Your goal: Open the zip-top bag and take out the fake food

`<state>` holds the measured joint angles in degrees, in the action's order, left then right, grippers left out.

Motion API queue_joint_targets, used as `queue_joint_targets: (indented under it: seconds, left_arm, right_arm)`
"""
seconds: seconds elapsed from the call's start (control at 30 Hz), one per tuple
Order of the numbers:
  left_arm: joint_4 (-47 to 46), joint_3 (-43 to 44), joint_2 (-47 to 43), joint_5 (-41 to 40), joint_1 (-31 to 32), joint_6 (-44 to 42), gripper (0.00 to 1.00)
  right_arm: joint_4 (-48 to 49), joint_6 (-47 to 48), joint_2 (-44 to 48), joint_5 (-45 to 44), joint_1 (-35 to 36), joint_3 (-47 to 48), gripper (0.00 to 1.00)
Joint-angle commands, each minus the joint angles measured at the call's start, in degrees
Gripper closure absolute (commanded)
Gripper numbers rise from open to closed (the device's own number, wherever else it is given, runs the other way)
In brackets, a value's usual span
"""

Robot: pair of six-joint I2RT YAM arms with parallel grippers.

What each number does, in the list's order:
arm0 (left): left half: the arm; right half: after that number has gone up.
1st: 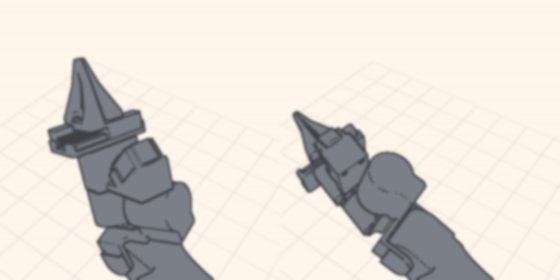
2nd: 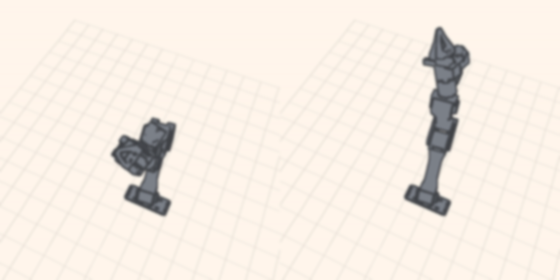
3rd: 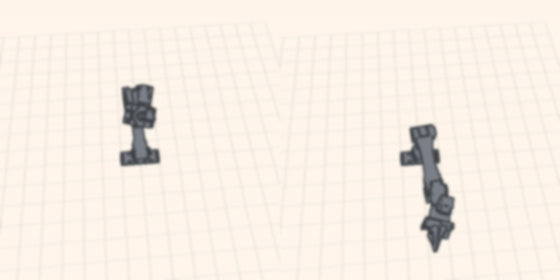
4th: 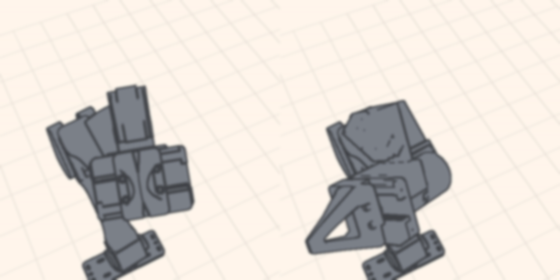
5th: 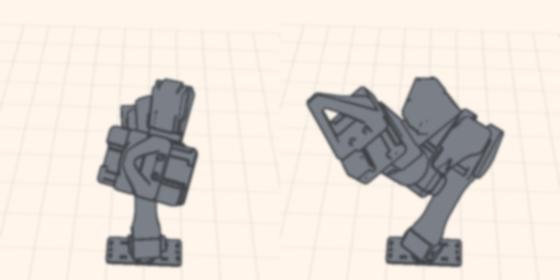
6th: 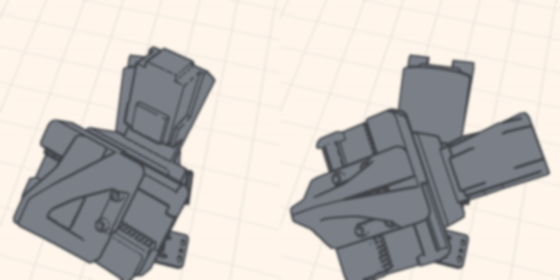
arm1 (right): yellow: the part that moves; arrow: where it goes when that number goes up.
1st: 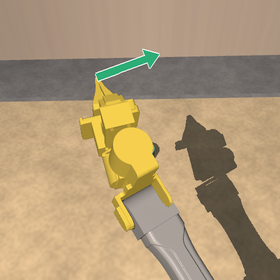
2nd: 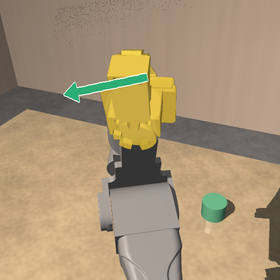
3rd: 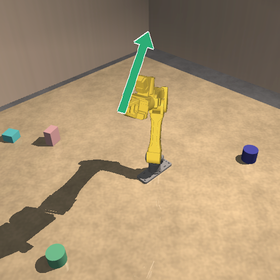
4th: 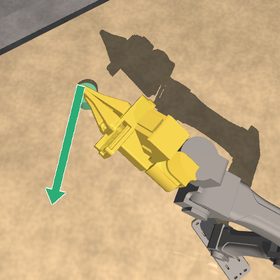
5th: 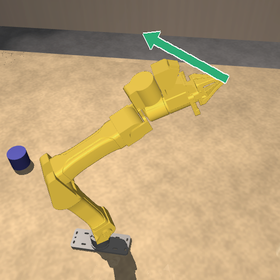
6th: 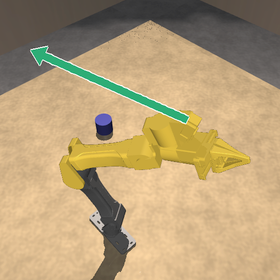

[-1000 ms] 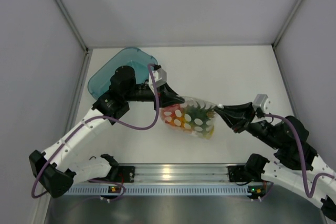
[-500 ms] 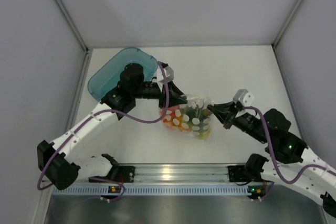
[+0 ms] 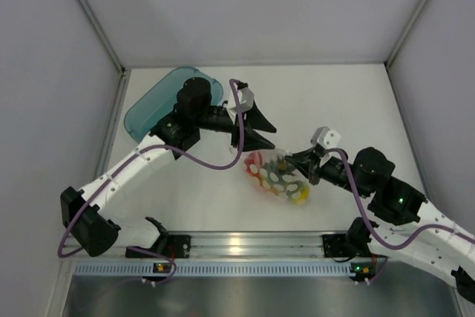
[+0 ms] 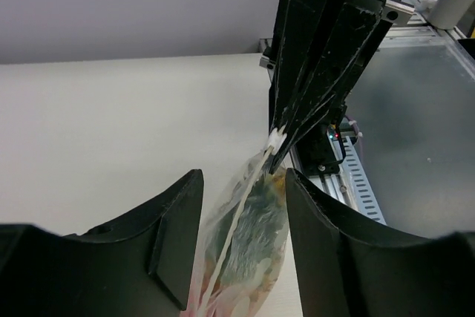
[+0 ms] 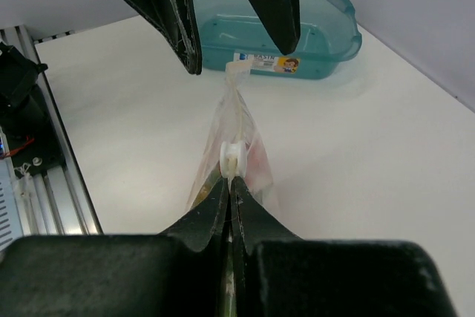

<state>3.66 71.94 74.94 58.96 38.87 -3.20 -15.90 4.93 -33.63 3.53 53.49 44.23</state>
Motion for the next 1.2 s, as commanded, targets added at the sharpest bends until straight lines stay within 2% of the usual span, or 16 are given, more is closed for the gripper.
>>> queue_joint_targets:
  seconds: [0.0, 0.03, 0.13, 0.17, 0.4, 0.5, 0.63, 0.97, 1.03, 1.07, 1.1, 1.17]
  left_arm:
    - [-3.0, 3.4, 1.2, 3.4, 3.1, -2.3, 0.47]
    - [-3.0, 3.5, 1.3, 3.4, 3.9, -2.6, 0.48]
    - [-3.0, 3.4, 1.6, 3.4, 6.0, -3.4, 0.62]
    - [-3.0, 3.3, 1.8, 3.3, 6.6, -3.7, 0.63]
    - [-3.0, 3.3, 2.7, 3.8, 7.4, -4.2, 0.65]
    - [-3.0, 2.3, 2.5, 2.1, 7.4, -5.1, 0.59]
    - [-3.0, 2.0, 2.7, 1.2, 7.4, -5.5, 0.58]
    - [-3.0, 1.3, 4.3, 3.2, 7.4, -6.0, 0.62]
    - [-3.0, 1.0, 4.3, 2.8, 7.4, -6.3, 0.69]
    - [-3.0, 1.0, 4.3, 2.5, 7.4, -6.4, 0.81]
    - [-3.0, 0.9, 4.3, 2.2, 7.4, -6.4, 0.89]
    - [-3.0, 0.9, 4.3, 1.9, 7.4, -6.6, 1.00]
  right_arm:
    - [1.4, 0.9, -0.7, 2.4, -0.6, 3.8, 1.00]
    - [1.2, 0.8, -0.8, 2.3, -0.6, 4.1, 1.00]
    - [1.0, 0.8, -1.2, 2.2, -0.6, 4.6, 1.00]
    - [0.9, 0.8, -1.4, 2.4, -0.6, 4.6, 1.00]
    - [1.0, 0.8, -1.6, 3.6, -0.6, 4.9, 1.00]
    - [1.1, 0.7, -1.4, 3.8, -0.6, 4.8, 1.00]
    - [0.8, 0.7, -2.0, 4.3, -0.6, 5.0, 1.00]
    - [1.1, 0.7, -1.1, 2.6, -0.6, 4.8, 1.00]
    - [1.0, 0.7, -1.1, 2.6, -0.6, 4.8, 1.00]
    - [1.1, 0.7, -0.9, 2.6, -0.6, 4.8, 1.00]
    - [1.0, 0.8, -1.0, 2.6, -0.6, 4.8, 1.00]
    - [1.0, 0.8, -1.0, 2.2, -0.6, 4.7, 1.00]
